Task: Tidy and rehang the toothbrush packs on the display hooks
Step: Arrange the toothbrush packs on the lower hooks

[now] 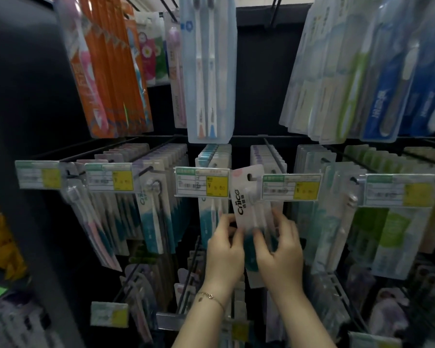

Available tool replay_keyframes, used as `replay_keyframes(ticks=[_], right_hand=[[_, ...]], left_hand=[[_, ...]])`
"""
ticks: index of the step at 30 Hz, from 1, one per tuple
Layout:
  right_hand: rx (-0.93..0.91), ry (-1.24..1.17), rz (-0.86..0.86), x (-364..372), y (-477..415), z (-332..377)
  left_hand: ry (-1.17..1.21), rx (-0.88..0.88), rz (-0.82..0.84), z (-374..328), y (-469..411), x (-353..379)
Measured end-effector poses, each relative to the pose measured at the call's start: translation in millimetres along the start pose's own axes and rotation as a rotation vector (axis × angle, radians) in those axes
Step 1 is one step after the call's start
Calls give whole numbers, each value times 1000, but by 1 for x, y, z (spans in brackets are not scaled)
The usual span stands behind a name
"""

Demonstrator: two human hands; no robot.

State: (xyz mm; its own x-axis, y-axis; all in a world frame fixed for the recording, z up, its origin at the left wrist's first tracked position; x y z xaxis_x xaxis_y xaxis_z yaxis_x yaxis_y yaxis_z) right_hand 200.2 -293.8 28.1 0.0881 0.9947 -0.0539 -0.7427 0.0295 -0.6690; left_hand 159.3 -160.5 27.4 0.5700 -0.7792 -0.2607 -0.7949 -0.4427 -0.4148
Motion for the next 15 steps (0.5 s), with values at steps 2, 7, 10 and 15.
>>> replay_keyframes(ticks=[2,7,10,15], right_hand=[[46,-72,72,6,2,0],[91,-175,259,25,13,3],[103,-163,372,38,22,0],[88,-163,474,62,40,1]], left_hand=[[16,-31,-30,6,5,-8],[28,-106,-151,27,20,-33],[45,-123,-224,29,27,-46],[84,-151,-334,35,40,-71]])
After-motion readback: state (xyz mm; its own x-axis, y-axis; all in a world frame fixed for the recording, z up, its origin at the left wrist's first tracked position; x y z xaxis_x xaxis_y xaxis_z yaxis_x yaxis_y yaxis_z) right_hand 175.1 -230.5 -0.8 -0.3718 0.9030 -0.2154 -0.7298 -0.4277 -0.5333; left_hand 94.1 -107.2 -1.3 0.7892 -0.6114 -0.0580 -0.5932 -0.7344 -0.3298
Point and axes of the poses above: each hand's wrist, its own y-axis away from the middle knuckle, its own x-axis out of the palm, z = x × y, the point moved 7 cm from there along -y, towards the middle knuckle, and after that the axes turned 9 degrees about -y, right-handed, at the moved point
